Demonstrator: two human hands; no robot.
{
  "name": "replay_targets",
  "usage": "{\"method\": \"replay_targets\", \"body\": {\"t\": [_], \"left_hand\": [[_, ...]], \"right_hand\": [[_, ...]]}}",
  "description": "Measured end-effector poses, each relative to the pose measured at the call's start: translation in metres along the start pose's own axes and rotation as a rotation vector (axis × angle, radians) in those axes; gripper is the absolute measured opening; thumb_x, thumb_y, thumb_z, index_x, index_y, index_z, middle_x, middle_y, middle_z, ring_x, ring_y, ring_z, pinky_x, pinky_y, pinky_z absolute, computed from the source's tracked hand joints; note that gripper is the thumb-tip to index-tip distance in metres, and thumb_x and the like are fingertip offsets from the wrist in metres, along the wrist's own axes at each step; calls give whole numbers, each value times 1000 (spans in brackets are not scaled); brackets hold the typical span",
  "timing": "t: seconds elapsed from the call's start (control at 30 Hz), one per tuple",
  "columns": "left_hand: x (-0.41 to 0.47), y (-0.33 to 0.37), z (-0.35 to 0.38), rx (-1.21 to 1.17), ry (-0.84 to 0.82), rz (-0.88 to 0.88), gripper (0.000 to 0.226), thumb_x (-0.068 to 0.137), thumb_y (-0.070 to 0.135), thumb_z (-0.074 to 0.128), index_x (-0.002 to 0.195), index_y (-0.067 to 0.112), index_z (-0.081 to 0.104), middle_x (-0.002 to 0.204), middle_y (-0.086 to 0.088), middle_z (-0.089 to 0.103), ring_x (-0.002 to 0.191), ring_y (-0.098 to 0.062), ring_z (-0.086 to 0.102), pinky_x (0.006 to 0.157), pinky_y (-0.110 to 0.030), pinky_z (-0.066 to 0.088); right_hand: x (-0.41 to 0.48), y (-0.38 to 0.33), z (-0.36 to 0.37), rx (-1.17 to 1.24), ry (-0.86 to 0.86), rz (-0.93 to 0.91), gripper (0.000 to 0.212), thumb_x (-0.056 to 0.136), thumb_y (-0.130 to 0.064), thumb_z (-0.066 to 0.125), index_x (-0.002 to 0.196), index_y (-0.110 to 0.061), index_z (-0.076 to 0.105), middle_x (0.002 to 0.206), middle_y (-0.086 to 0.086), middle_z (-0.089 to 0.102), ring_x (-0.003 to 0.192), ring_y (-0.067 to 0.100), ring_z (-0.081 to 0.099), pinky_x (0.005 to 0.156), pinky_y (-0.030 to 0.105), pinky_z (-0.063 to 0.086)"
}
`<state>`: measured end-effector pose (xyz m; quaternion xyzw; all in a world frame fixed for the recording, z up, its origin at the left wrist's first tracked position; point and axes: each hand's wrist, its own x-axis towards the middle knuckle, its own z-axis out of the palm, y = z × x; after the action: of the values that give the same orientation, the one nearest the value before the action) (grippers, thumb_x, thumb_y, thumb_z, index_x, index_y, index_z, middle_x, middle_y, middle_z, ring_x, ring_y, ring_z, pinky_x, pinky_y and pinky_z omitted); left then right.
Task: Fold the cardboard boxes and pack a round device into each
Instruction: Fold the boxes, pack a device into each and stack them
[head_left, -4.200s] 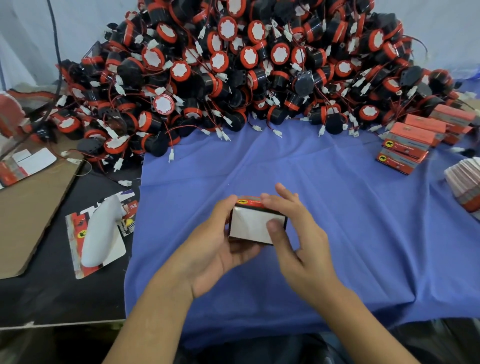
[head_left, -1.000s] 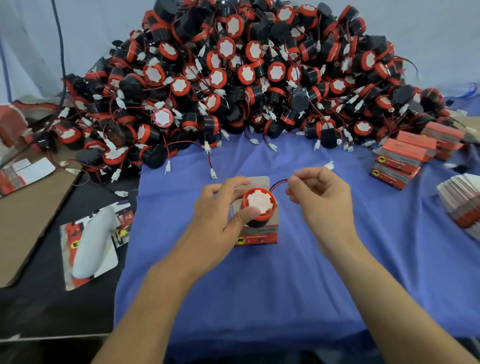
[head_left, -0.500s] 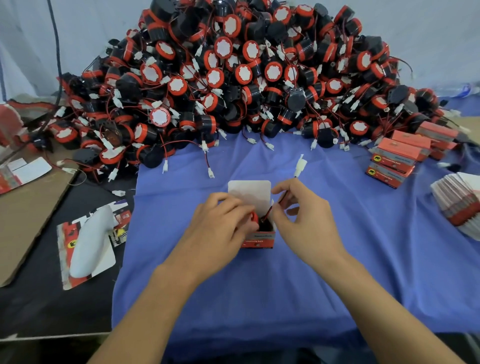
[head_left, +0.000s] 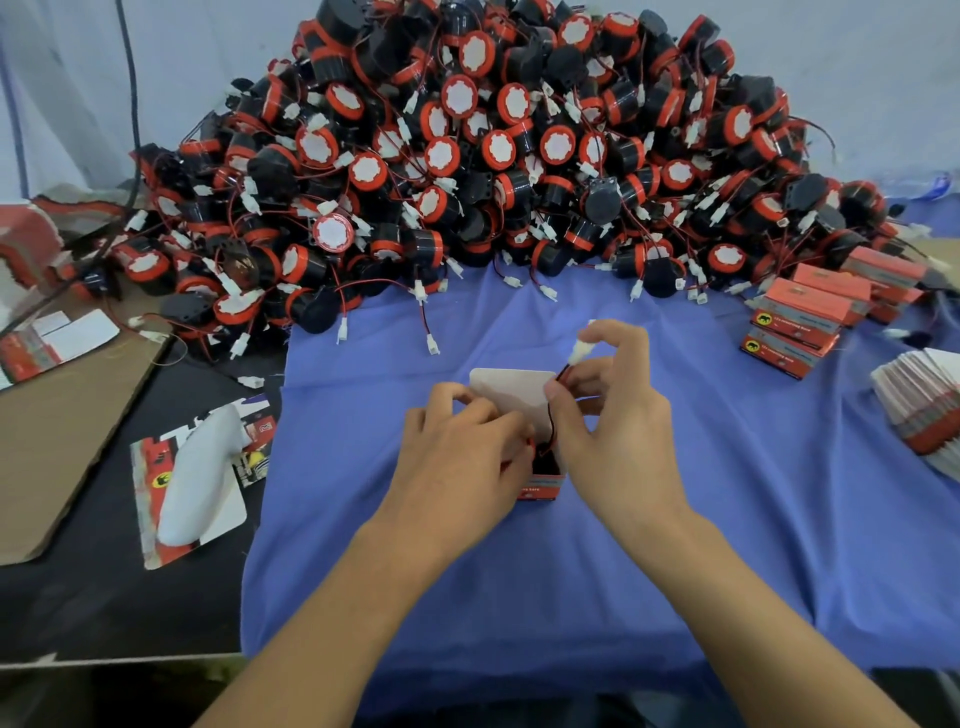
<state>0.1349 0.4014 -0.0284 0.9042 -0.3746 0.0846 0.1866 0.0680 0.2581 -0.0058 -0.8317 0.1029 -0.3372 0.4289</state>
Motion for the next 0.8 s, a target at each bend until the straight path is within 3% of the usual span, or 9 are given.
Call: {"method": "replay_targets", "body": {"t": [0.1,0.13,0.23,0.3,0.43,0.57,0.67,0.8], "left_hand": [[-2,1,1,-19,-10,0,16,99,46,50,102,37,63,99,18,59,122,-21,31,84,-33,27],[-2,2,3,-31,-7,0,17,96,47,52,101,37,65,99,17,58,124,-22,31,85,-33,27],[-5,2,7,-52,16,-8,12,93,41,58,95,35,67,104,16,57,131,-25,31,87,-35,29],[-6,-2,10,-70,10,-12,11,97,33,60,100,35,70,106,17,60,135,-26,30,90,-37,35],[-9,-12,11,-139,32,27,19,102,23,59,109,26,75,105,18,68,136,-29,35,99,-41,46],[-15,-10,8,-130,133,27,18,100,26,61,91,11,64,91,4,65,130,-25,47,91,-33,52],[-20,-8,6,-49,161,18,21,97,31,63,87,14,68,91,2,67,128,-28,55,80,-41,54],[-23,-13,8,-27,167,40,10,95,29,73,98,21,77,99,8,72,130,-33,55,78,-47,53]], "right_hand": [[-5,-5,5,-58,-140,-49,69,95,-12,67,139,-46,26,88,-15,66,82,7,66,68,20,53],[-5,-5,6,-143,-191,-65,60,95,-14,67,136,-40,32,89,-14,65,81,9,65,67,24,52],[-1,-8,4,-349,-256,-131,11,96,-15,66,103,-17,58,87,-11,64,80,15,58,69,33,49],[4,-10,2,-354,-264,-103,4,96,-13,64,93,-10,64,85,-4,68,78,21,60,69,39,51],[17,-13,3,-453,-381,-5,11,94,-10,61,94,-14,72,93,1,68,86,22,63,75,38,51],[18,-10,11,-528,-392,-26,11,94,-11,61,95,-14,72,100,-3,60,88,21,57,71,32,45],[15,-6,15,-501,-350,-26,6,92,-13,63,92,-15,69,92,-1,63,86,23,59,72,34,48],[11,2,22,-424,-290,51,5,92,-24,67,97,-25,68,89,-3,58,90,18,55,80,32,47]]}}
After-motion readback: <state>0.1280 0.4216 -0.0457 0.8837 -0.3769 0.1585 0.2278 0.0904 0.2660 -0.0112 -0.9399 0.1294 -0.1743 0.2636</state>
